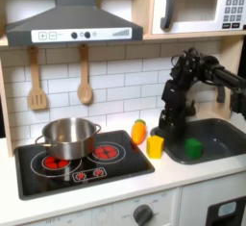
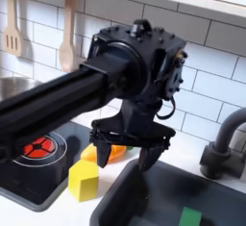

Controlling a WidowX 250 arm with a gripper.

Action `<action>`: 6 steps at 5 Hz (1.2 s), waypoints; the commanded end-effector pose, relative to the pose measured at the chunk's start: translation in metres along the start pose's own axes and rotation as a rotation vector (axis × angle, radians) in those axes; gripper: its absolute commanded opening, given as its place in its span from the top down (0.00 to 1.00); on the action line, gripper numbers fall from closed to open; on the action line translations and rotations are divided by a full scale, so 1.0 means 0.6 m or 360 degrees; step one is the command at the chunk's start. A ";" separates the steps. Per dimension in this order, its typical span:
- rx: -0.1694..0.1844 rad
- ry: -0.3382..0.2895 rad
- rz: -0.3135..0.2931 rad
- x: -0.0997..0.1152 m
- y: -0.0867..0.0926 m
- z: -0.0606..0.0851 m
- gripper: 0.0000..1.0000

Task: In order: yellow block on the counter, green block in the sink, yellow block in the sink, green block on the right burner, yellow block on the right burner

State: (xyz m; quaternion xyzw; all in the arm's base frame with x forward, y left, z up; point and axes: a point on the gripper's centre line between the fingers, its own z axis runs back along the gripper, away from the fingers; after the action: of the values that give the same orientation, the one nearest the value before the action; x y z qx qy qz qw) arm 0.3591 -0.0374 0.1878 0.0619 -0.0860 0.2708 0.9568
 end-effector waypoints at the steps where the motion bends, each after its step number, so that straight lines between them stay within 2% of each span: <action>1: 0.0013 0.0067 0.0073 -0.004 0.013 0.002 0.00; 2: 0.0001 0.0046 0.0031 -0.009 0.017 -0.004 0.00; 4: 0.0012 0.0019 0.0117 0.003 0.063 -0.006 0.00; 5: 0.0037 0.0030 0.0151 0.005 0.073 -0.015 0.00; 6: 0.0042 0.0049 0.0160 0.002 0.069 -0.025 0.00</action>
State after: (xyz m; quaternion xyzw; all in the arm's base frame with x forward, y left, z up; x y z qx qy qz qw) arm 0.3397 0.0001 0.1819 0.0632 -0.0785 0.3203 0.9419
